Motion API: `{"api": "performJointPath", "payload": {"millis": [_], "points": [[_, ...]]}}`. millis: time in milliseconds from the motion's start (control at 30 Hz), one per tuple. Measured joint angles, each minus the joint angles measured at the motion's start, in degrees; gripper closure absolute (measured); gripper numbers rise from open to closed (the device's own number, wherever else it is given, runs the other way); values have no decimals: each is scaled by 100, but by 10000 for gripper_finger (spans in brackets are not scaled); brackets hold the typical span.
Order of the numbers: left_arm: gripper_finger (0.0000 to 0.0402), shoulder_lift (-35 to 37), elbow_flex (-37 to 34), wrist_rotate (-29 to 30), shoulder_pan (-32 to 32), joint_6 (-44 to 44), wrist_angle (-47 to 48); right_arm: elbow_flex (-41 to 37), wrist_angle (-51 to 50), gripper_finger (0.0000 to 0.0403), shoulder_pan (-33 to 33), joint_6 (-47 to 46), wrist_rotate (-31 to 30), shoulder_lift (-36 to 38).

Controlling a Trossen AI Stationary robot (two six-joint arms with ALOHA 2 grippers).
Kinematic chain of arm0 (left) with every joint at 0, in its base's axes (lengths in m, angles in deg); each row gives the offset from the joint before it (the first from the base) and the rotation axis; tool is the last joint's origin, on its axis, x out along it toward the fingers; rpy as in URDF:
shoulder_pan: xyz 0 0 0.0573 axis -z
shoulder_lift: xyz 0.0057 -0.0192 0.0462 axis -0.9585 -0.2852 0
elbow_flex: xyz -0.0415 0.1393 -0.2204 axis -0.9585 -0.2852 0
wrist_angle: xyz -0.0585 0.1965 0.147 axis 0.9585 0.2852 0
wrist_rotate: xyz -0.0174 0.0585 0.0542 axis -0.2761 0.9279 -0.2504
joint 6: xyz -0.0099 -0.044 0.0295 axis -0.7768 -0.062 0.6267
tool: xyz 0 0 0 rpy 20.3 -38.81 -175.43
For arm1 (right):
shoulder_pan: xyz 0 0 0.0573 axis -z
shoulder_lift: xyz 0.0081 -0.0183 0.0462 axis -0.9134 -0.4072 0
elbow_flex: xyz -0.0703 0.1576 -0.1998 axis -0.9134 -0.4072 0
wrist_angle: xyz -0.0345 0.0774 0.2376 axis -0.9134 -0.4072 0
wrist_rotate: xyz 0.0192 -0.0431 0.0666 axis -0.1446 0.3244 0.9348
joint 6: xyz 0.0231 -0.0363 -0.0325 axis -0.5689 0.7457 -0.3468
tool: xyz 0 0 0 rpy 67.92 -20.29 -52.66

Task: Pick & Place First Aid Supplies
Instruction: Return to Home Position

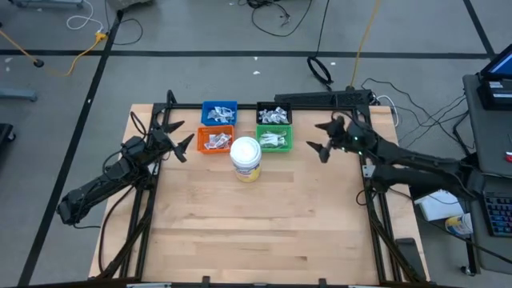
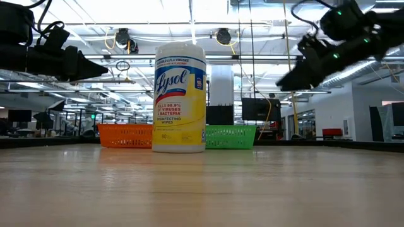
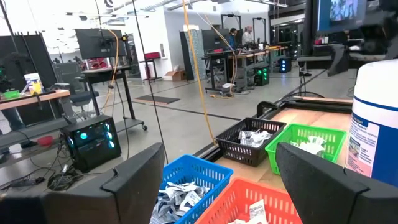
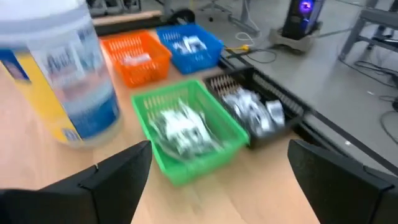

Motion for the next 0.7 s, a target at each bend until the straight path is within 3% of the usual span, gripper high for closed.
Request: {"api": "performJointPath", "payload": {"millis": [167, 333, 700], "points": [[91, -1, 2, -2, -2, 0, 0, -888, 128, 32, 96, 178, -6, 641], [92, -2, 0, -2, 0, 0, 0, -1572, 273, 33, 93, -351, 8, 1239], [91, -2, 1, -2, -1, 0, 0, -2143, 280, 30, 97, -205, -10, 2150]]}}
